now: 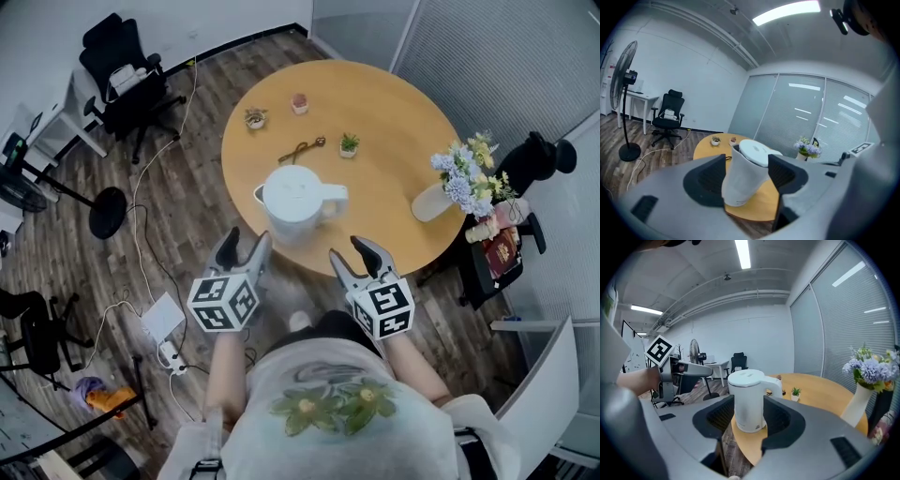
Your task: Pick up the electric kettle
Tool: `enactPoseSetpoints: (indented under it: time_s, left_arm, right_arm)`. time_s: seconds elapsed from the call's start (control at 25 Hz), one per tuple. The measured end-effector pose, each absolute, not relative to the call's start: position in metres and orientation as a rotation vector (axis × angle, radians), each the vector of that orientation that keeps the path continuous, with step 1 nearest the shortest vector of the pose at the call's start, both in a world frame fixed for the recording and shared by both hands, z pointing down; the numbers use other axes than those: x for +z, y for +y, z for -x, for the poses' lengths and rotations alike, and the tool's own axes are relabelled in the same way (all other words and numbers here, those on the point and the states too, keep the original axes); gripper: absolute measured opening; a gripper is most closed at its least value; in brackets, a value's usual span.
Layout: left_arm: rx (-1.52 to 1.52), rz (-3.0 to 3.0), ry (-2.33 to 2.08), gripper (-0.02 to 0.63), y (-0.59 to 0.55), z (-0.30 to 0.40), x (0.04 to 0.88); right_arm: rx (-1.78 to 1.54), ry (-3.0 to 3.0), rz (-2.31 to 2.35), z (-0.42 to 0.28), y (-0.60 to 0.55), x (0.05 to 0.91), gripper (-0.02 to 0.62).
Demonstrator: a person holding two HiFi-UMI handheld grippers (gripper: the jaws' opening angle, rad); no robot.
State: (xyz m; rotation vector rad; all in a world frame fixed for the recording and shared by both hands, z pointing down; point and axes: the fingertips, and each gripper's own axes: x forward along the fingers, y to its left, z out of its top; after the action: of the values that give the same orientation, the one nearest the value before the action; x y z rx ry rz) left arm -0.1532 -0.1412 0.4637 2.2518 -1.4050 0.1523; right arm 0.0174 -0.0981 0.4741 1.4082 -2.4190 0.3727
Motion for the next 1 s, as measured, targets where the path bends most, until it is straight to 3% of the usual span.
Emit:
enactPoseSetpoints:
  time_s: [1.0]
  left_arm:
    - [-0.030, -1.992, -1.420, 0.262, -0.227, 0.164, 0.481]
  right_arm:
    - [0.382, -2.393, -1.305, -0.031, -0.176, 0.488, 0.187]
